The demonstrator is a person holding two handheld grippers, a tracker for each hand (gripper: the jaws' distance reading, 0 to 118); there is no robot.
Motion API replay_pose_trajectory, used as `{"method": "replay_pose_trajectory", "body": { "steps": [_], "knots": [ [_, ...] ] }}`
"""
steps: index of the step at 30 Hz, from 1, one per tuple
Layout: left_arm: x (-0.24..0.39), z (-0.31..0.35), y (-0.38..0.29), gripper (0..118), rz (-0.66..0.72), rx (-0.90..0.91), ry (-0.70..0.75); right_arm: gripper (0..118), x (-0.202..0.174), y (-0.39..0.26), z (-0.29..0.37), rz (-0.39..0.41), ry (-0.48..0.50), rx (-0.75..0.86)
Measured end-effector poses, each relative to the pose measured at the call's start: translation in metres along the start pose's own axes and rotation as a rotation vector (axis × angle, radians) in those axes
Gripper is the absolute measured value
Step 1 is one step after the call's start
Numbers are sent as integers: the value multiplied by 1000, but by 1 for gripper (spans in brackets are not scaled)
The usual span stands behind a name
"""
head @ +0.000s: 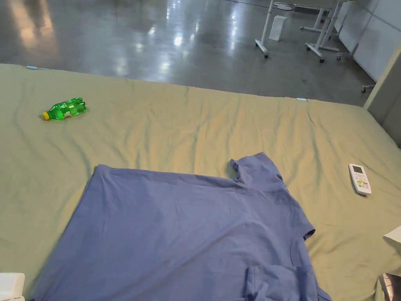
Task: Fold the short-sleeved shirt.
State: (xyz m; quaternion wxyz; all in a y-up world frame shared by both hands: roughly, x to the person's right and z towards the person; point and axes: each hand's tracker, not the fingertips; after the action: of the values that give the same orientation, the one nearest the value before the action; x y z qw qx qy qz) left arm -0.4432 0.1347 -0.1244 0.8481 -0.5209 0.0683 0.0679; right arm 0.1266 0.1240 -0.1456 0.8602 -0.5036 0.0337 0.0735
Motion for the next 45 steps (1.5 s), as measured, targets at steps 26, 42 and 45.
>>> {"method": "replay_pose_trajectory", "body": {
  "steps": [26,42,45],
  "knots": [
    [-9,47,61,7,77,270,-99,5,-1,46,50,-86,27,198],
    [-8,-41,189,7,134,194,-71,5,8,200,-42,-173,35,187],
    [-3,-62,202,7,133,153,-61,5,8,214,-72,-175,33,145]
  ]
}}
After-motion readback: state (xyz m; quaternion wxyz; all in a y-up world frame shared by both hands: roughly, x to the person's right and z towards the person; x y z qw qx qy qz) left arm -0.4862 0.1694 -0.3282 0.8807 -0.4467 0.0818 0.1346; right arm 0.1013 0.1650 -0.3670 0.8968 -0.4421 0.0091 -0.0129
